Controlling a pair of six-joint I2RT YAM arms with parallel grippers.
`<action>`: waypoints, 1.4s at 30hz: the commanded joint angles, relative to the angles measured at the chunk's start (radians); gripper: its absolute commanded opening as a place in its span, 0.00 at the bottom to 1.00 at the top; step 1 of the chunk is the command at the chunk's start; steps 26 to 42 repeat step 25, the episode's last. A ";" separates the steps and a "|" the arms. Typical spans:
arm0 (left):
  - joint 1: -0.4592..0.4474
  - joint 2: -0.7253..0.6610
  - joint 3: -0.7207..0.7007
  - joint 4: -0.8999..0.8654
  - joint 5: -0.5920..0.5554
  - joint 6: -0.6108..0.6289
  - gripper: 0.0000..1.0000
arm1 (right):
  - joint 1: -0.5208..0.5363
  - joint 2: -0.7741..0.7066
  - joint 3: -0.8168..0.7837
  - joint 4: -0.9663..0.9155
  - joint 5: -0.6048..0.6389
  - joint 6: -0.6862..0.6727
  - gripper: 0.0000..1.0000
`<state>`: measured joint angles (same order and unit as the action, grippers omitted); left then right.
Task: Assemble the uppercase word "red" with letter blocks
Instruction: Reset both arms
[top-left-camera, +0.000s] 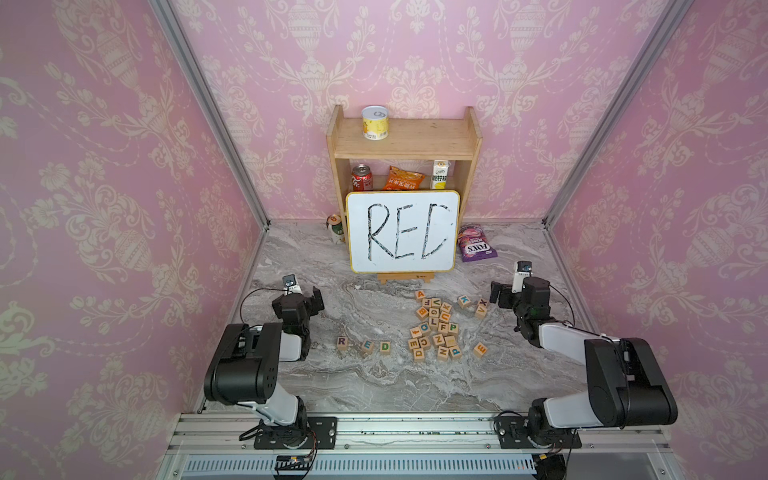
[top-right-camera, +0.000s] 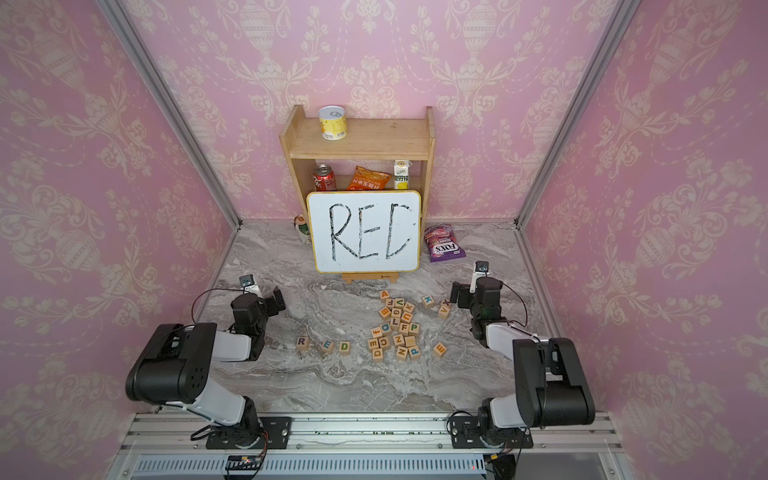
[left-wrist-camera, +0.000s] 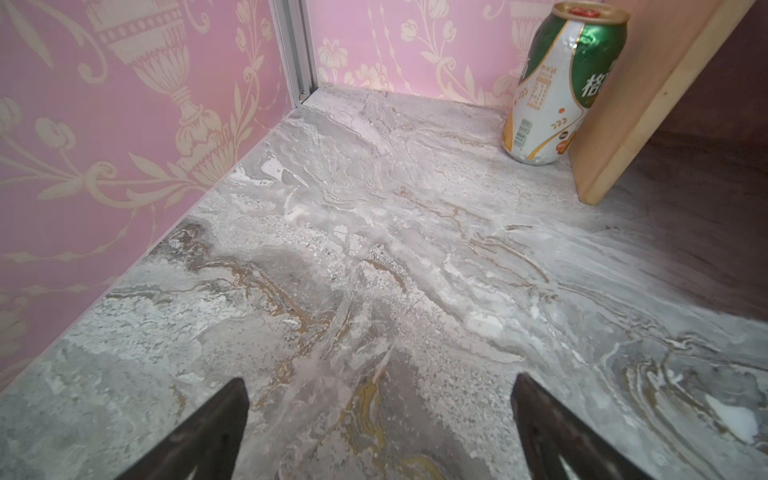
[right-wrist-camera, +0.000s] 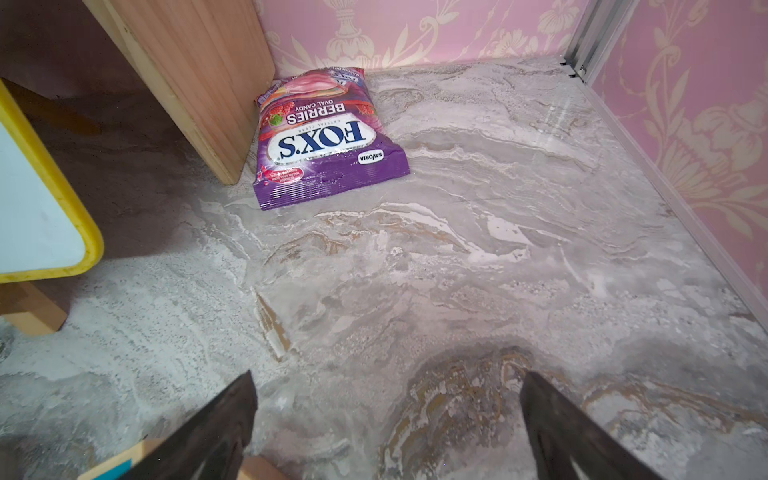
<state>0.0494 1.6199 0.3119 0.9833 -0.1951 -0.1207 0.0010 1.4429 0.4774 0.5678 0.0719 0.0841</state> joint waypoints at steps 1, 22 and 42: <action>-0.008 -0.008 0.003 0.060 -0.001 0.042 0.99 | 0.016 0.031 -0.047 0.150 -0.006 -0.029 1.00; -0.051 0.015 0.027 0.060 0.124 0.145 0.99 | 0.027 0.056 -0.083 0.234 -0.002 -0.043 1.00; -0.048 0.014 0.025 0.061 0.119 0.141 0.99 | 0.027 0.055 -0.083 0.234 -0.003 -0.044 1.00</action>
